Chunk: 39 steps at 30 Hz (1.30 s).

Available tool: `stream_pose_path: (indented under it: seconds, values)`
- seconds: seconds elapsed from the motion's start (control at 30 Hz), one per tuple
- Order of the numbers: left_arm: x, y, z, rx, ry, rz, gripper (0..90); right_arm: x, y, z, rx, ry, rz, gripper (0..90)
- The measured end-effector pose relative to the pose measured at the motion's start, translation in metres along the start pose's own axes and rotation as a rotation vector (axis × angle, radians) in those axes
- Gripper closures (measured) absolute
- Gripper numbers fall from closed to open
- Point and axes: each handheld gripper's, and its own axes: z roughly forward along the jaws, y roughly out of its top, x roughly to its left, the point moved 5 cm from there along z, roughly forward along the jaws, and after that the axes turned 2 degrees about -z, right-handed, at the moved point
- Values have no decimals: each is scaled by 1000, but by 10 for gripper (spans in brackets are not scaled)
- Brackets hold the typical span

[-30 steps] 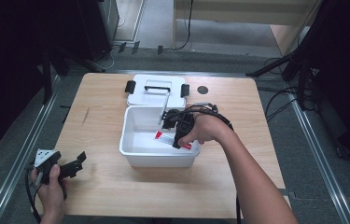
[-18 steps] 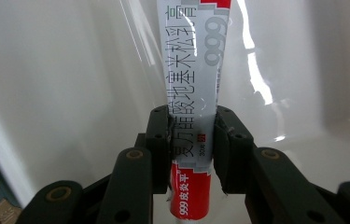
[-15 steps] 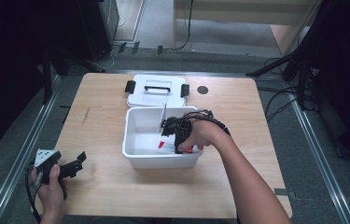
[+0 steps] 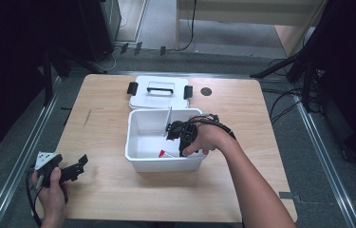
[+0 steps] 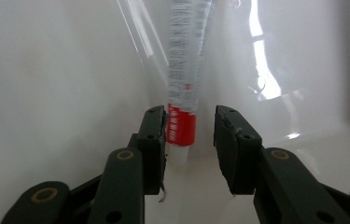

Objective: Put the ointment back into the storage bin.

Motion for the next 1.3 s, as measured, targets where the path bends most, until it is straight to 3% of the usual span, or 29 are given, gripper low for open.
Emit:
stream_pose_path:
  seconds: [0.13,0.27,0.47,0.67,1.0,1.03,1.3]
  values:
    - [0,0,0,1,1,3,0,-1,-1,-7,-33,-4,10,657]
    - [0,0,0,0,1,5,0,-2,-2,-22,-102,-2,34,770]
    - [0,0,0,3,-2,5,0,-4,-8,-42,-148,-16,61,837]
    - [0,0,0,-1,0,3,0,-7,-22,-73,-224,-47,109,879]
    - [-1,0,0,0,2,5,0,-14,-56,-97,-276,-86,194,900]
    - [-1,0,0,1,1,4,0,-16,-66,-101,-285,-92,211,900]
    - [-1,0,0,3,1,9,0,-27,-103,-98,-291,-114,298,900]
